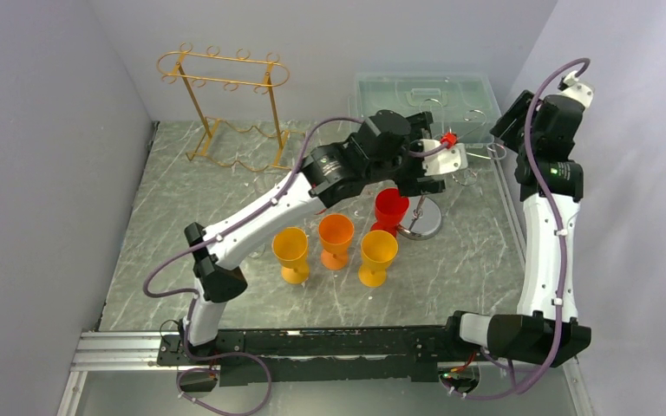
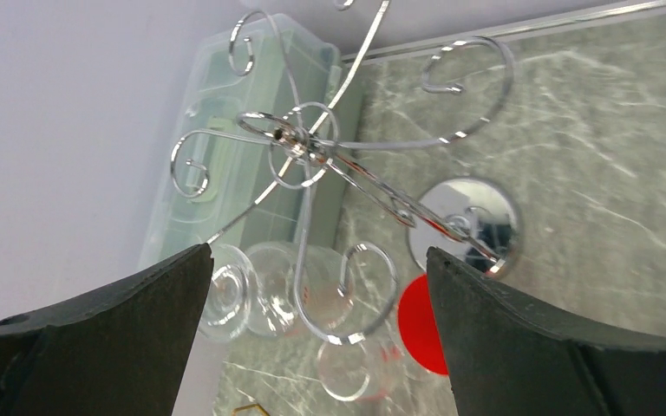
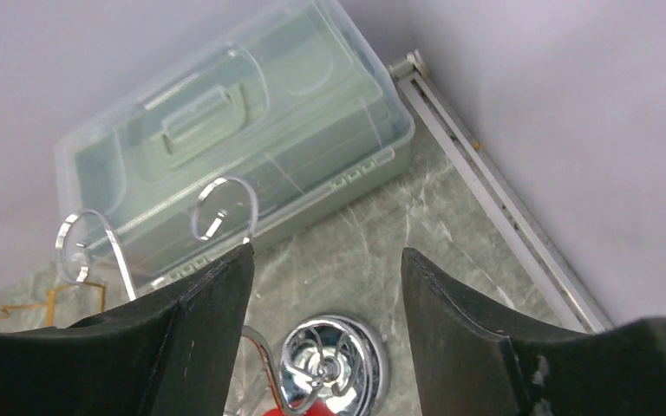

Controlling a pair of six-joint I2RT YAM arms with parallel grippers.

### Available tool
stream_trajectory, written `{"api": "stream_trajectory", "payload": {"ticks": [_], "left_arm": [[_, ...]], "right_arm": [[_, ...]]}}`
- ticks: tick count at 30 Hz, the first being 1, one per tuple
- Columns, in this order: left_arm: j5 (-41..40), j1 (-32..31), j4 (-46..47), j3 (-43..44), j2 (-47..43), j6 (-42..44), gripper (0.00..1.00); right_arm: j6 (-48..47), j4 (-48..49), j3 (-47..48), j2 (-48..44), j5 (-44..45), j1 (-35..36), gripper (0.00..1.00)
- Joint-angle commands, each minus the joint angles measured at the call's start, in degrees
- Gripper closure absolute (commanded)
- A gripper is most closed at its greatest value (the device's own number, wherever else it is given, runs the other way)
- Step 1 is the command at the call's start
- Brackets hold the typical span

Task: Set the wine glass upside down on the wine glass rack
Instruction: Adjust the wine rack at the center of the board, then pick up the wine glass at the center of the board.

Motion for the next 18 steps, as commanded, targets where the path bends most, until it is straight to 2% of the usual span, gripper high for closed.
{"api": "stream_trajectory", "payload": {"ticks": [1,4,8,13,18], "left_arm": [[8.23,-0.03,-8.24,1.6,-9.35,-5.22,0.01],[10.49,0.2,-10.36,-2.74,-15.3,-5.07,0.01],[9.26,2.08,-14.2,-7.51,-22.74,-6.35,0.01],[11.9,13.51,-16.03,-16.7,-32.77,-7.76,0.01],[11.59,23.94,-14.93,-27.57,-41.91,-6.34,0.0]], "right_arm": [[1.09,-2.37,7.0,-2.32,-0.99,-0.2,0.34],[1.67,-4.1,8.71,-4.8,-2.13,0.69,0.32],[1.62,-6.85,9.52,-8.94,-0.97,6.51,0.32],[0.1,-13.49,11.38,-10.08,12.14,28.73,0.32],[1.58,-19.01,7.82,-10.0,20.33,46.16,0.33]]}}
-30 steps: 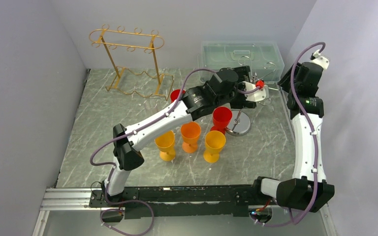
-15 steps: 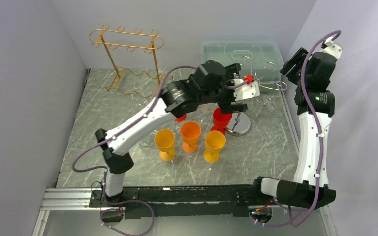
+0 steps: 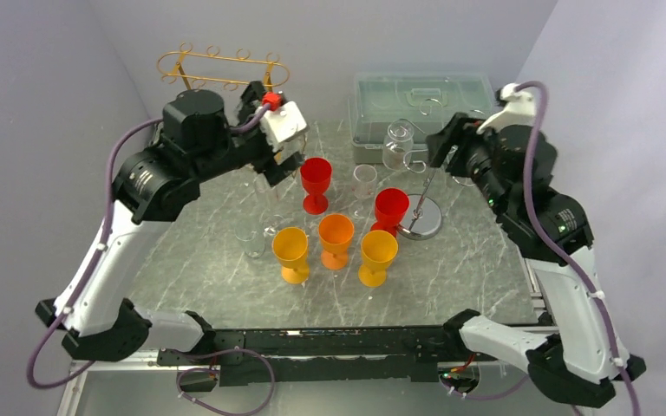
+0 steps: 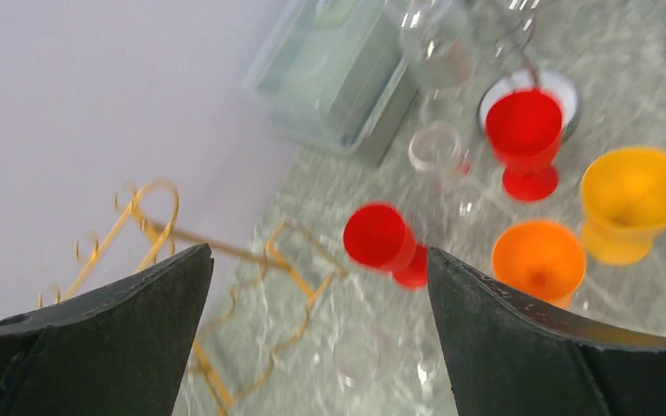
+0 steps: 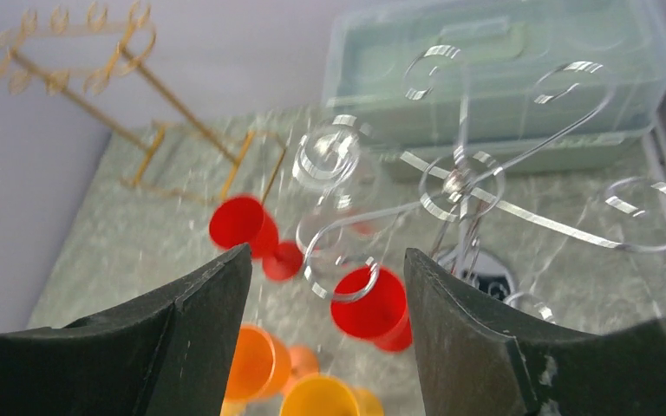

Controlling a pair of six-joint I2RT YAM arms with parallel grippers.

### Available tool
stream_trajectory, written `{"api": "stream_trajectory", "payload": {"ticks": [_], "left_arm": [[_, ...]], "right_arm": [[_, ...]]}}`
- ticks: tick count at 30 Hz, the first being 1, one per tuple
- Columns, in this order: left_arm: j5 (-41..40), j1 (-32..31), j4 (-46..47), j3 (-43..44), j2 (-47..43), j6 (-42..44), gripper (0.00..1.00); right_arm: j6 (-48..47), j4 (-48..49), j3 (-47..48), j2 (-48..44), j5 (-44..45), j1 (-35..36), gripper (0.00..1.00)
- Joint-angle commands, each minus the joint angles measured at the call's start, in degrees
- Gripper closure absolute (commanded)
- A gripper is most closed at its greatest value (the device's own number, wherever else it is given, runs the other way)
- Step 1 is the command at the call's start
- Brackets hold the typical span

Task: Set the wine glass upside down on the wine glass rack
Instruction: Pick up the wine glass at the center of the board.

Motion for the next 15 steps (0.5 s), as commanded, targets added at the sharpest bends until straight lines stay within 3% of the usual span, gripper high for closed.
{"api": "stream_trajectory", "payload": {"ticks": [1,4,7,12,15], "left_arm": [[1.0,7.0,-0.33,-9.78,-6.35,0.25,0.01],[0.78,11.61,-0.63,-13.97,-9.87,0.2,0.01],[1.18,12.97,-2.29,-16.63,-12.15,0.16,0.01],[2.1,12.99,-5.66,-19.65,-14.23,2.07,0.01],[3.58,12.99,-7.65,-19.55,-14.73,2.51,0.01]], "right_arm": [[1.6,-7.83,-3.03,0.91,11.97,13.71,0.33],[6.18,-15.01,-4.54,2.5,21.55,27.43,0.34],[12.65,-19.64,-7.33,2.56,25.2,36.5,0.36],[23.13,-23.16,-17.72,1.58,24.37,43.76,0.41],[27.27,-22.04,-25.07,0.15,23.32,44.48,0.42]]}}
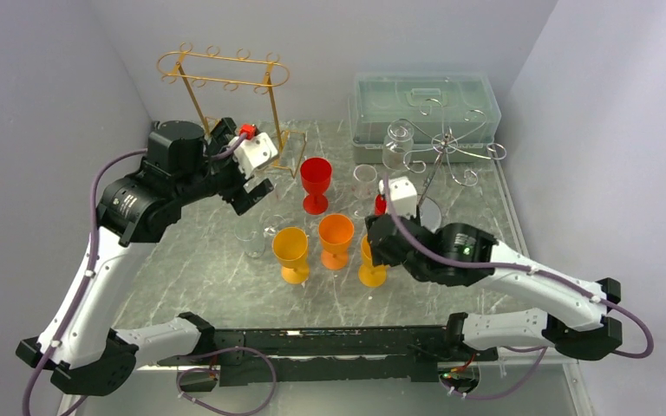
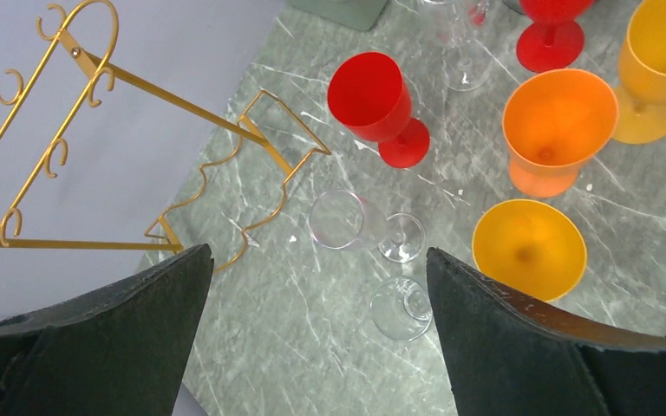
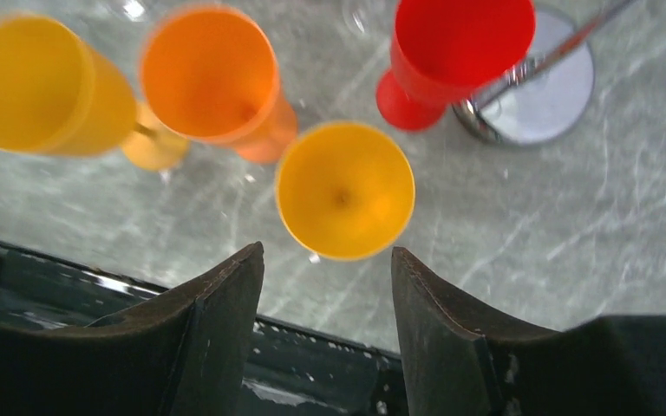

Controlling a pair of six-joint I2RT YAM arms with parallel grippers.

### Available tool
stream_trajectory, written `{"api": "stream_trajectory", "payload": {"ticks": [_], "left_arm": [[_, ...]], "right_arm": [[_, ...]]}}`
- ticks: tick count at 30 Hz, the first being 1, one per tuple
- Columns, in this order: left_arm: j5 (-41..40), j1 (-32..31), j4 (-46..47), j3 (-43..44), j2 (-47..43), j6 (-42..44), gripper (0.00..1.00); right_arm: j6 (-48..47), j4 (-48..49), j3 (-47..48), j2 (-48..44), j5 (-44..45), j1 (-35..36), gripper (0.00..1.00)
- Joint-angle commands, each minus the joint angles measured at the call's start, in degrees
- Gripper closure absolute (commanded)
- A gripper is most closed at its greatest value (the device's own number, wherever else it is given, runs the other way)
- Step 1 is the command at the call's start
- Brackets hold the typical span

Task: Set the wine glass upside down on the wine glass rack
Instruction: Pick up the wine glass at the center of the board.

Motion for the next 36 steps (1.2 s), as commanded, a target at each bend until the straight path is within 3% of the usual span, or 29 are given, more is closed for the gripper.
{"api": "stream_trajectory", "payload": {"ticks": [1,8,15,20,27,30,36], "left_arm": [[3.33,0.11,-2.21,0.09,-1.89,1.59,0.01],[6.12,0.11,-5.07,0.51,-2.02,1.26,0.01],[8.67,0.11,-6.93,1.41,-1.57,1.08,0.01],[8.88,0.11,-6.9,1.11,-2.34,1.92,0.0],[10.32,0.11,-6.8,1.82,-2.46,1.11,0.0],[12.09,0.11,-6.49,1.68,-2.46,-0.4,0.01],[17.32,0.12,-4.53,0.95,-2.09,-6.14,0.0]], "right_arm": [[10.36,-2.76,-8.42,-3.18,2.45,1.14,0.43],[11.12,4.99,-18.42,-7.9,3.88,-1.52,0.5],[6.7,14.86,-24.89,-9.5,-1.86,-10.09,0.51],[4.12,19.27,-26.88,-10.78,-5.75,-14.89,0.53],[3.77,20.41,-28.14,-8.08,-7.8,-15.21,0.61],[4.88,19.48,-29.32,-7.88,-8.38,-15.16,0.69],[4.04,14.91,-27.03,-14.27,-8.31,-15.18,1.0]]}}
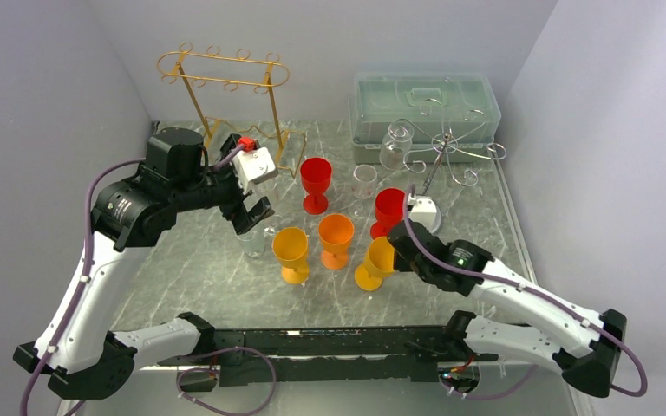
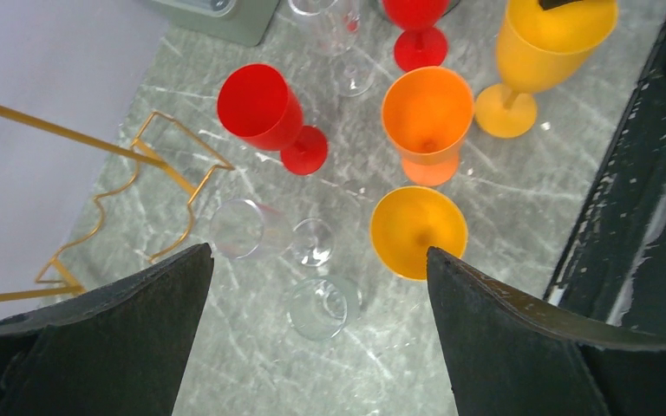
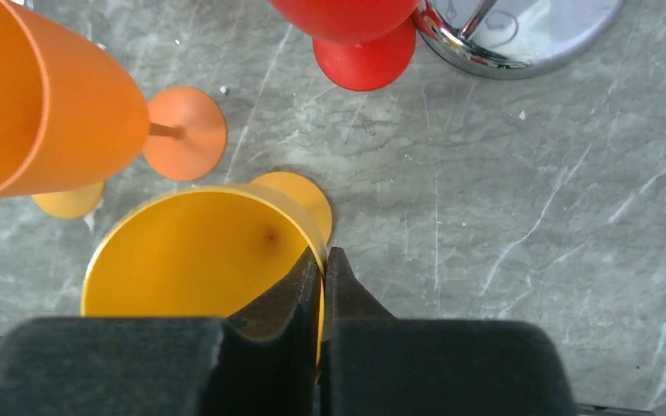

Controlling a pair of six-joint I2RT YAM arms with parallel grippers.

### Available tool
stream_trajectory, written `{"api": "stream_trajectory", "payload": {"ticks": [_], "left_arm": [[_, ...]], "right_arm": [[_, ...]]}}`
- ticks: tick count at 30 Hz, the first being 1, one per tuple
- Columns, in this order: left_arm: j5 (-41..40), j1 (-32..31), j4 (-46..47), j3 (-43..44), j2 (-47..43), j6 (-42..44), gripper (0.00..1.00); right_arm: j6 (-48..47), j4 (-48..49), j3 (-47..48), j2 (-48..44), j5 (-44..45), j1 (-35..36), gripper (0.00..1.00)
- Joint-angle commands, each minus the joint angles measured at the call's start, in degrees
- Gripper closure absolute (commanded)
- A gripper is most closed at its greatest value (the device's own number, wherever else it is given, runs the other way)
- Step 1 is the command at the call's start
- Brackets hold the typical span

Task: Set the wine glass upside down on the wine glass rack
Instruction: Pick up the wine glass at the center of the board, then turn the wine glass upside down at the wine rack.

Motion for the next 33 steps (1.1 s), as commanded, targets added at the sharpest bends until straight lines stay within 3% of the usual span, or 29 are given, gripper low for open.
{"api": "stream_trajectory", "payload": {"ticks": [1,9,15,24,33], "left_arm": [[6.65,0.13,2.54,1.22,-0.41,-5.59,0.01],[13.13,0.11,6.26,3.94,2.71,-14.77,0.0],[17.49,0.11,9.88,4.61,4.32,-21.25,0.01],[21.51,0.11,13.6,4.56,6.68,-27.36,0.01],[22.43,0.11,16.56,4.01,8.38,-29.04,0.01]], "right_arm": [[-1.37,-3.54,4.86,-5.64,0.26,-0.19,1.0],[-11.66,1.46,22.16,-15.02,-5.96,-0.13,1.0],[-18.03,9.72,31.71,-11.71,-8.42,-0.16,1.0],[-21.09,21.34,36.62,-5.07,-11.45,-0.11,1.0],[-20.46,25.28,35.51,-3.74,-13.61,-0.13,1.0]]}}
